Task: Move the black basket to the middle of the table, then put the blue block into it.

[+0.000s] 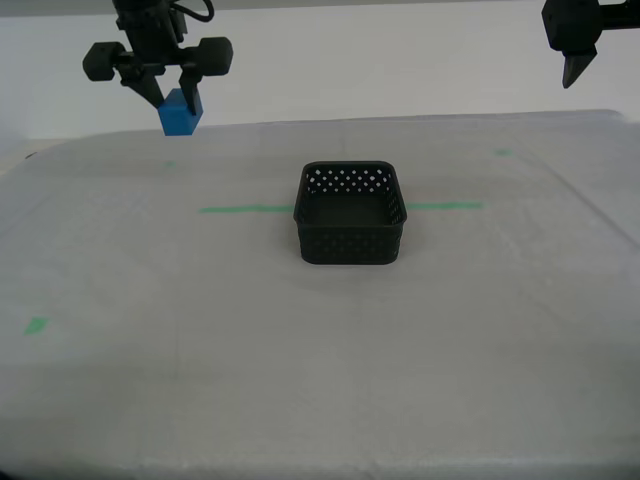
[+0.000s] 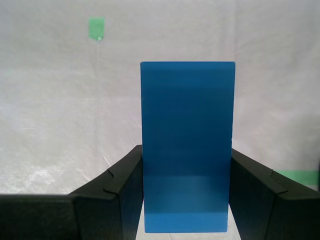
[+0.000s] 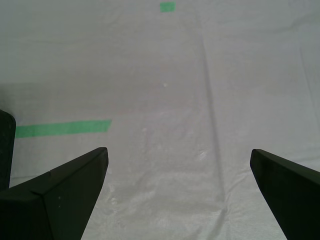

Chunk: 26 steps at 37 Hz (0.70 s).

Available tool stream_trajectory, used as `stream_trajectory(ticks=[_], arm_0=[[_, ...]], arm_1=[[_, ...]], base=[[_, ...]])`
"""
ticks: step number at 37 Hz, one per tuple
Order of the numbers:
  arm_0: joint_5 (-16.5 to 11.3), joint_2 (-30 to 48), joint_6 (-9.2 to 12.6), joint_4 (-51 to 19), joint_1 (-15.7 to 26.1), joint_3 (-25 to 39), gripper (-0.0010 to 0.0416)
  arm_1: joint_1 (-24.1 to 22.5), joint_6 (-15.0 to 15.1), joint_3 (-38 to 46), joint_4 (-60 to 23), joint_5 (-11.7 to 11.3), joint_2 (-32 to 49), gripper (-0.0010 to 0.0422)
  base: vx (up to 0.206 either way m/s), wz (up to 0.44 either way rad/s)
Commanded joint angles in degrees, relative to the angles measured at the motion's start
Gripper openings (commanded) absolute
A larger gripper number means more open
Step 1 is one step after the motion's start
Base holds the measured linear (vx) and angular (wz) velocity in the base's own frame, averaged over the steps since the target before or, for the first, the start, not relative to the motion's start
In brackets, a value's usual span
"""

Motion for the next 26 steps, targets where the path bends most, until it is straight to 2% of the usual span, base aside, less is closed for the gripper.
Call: stream_trajectory(ticks=[1, 8, 26], arm_0=[[-0.02, -0.02, 0.00, 0.07, 0.04, 0.04, 0.0399], [-0.02, -0.02, 0.00, 0.09, 0.04, 0.04, 0.0398], [-0.02, -0.02, 0.00, 0.07, 0.07, 0.04, 0.0399]], arm_1=[[-0.70, -0.35, 0.04, -0.92, -0.24, -1.11, -0.0001], [-2.49, -1.27, 0.04, -1.99, -0.20, -1.81, -0.0001], [-10.60, -6.47, 0.00, -2.56, -0.24, -2.25, -0.0001]], base=[[0.000, 0.000], [0.000, 0.000], [0.000, 0.000]])
